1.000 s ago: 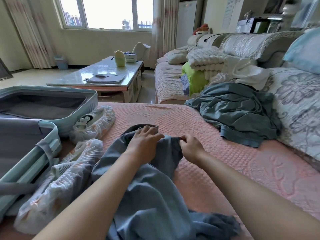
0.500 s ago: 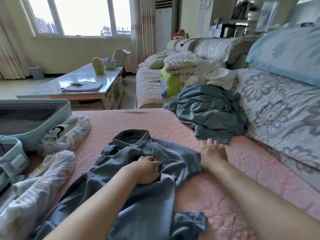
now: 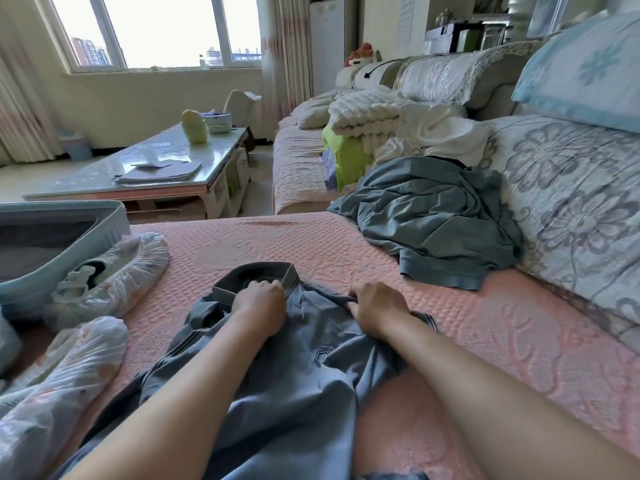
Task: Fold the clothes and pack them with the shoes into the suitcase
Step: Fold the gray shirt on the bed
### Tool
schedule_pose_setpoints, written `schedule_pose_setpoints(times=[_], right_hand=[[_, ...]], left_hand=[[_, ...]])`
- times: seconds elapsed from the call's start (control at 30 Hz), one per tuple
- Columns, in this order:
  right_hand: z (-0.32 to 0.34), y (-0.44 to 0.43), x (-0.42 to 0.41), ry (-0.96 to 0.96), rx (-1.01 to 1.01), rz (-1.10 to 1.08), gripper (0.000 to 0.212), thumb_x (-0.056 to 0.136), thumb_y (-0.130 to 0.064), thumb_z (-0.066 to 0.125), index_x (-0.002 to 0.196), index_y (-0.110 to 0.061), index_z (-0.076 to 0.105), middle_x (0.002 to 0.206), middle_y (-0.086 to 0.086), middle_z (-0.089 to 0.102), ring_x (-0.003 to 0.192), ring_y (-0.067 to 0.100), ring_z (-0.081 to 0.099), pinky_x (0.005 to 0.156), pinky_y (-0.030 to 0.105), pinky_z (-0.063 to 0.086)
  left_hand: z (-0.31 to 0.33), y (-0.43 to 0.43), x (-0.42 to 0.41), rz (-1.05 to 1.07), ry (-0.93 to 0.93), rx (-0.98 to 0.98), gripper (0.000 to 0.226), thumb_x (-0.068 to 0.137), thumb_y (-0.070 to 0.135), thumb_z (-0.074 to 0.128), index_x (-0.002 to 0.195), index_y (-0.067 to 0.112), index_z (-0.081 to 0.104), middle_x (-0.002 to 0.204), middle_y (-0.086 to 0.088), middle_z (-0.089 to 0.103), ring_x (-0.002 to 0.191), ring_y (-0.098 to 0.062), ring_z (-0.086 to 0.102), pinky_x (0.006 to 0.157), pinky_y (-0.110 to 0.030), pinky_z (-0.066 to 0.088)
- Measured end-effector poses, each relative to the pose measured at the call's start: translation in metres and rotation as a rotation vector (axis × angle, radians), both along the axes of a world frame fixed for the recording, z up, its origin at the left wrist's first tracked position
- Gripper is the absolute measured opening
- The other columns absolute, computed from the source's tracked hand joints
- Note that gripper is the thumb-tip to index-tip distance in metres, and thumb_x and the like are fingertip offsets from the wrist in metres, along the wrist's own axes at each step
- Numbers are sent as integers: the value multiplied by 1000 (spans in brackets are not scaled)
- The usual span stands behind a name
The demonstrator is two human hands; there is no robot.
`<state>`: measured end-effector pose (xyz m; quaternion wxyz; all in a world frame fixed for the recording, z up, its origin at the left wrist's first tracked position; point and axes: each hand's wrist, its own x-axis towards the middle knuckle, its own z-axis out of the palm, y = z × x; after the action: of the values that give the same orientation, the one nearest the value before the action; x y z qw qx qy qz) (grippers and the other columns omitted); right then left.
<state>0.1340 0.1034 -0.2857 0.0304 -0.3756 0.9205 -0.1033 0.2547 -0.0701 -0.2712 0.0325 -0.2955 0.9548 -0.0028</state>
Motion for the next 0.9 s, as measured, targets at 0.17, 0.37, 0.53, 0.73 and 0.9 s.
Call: schedule_pose_setpoints(times=[0.17, 0.37, 0.53, 0.73, 0.9], right_hand=[[5, 5, -35, 199, -59, -80, 26, 103, -28, 39, 113, -20, 61, 119, 9, 68, 108, 32, 66, 85, 37, 49], [6, 7, -71, 256, 155, -211, 40, 95, -11, 38, 127, -17, 61, 133, 6, 59, 123, 27, 59, 98, 36, 46], [-4, -10, -82, 116, -3, -17, 48, 90, -22, 50, 138, -27, 55, 142, 9, 47, 133, 29, 44, 110, 41, 36], [-14, -22, -86, 95, -31, 89, 32, 92, -43, 55, 118, -30, 68, 128, 2, 61, 125, 26, 51, 109, 41, 30], [-8, -20, -96, 419, -199, -168, 23, 92, -27, 59, 107, -13, 71, 115, 9, 61, 110, 33, 52, 90, 42, 39]], left_hand=[[13, -16, -34, 117, -68, -7, 28, 93, 27, 52, 116, 18, 64, 121, -6, 64, 105, -27, 61, 76, -35, 45], [19, -28, -88, 19, 42, 156, 28, 94, 31, 54, 109, 13, 70, 104, -7, 70, 88, -25, 61, 70, -28, 44], [10, -15, -117, -56, -107, 117, 38, 92, 50, 56, 99, 14, 65, 92, -3, 65, 83, -24, 57, 69, -29, 42], [16, -21, -130, -21, 136, 53, 26, 94, 36, 53, 101, 15, 66, 101, -9, 66, 90, -31, 60, 77, -36, 52], [22, -23, -157, 111, 559, 375, 23, 91, 31, 64, 104, 12, 67, 100, -12, 71, 90, -31, 67, 86, -36, 55]])
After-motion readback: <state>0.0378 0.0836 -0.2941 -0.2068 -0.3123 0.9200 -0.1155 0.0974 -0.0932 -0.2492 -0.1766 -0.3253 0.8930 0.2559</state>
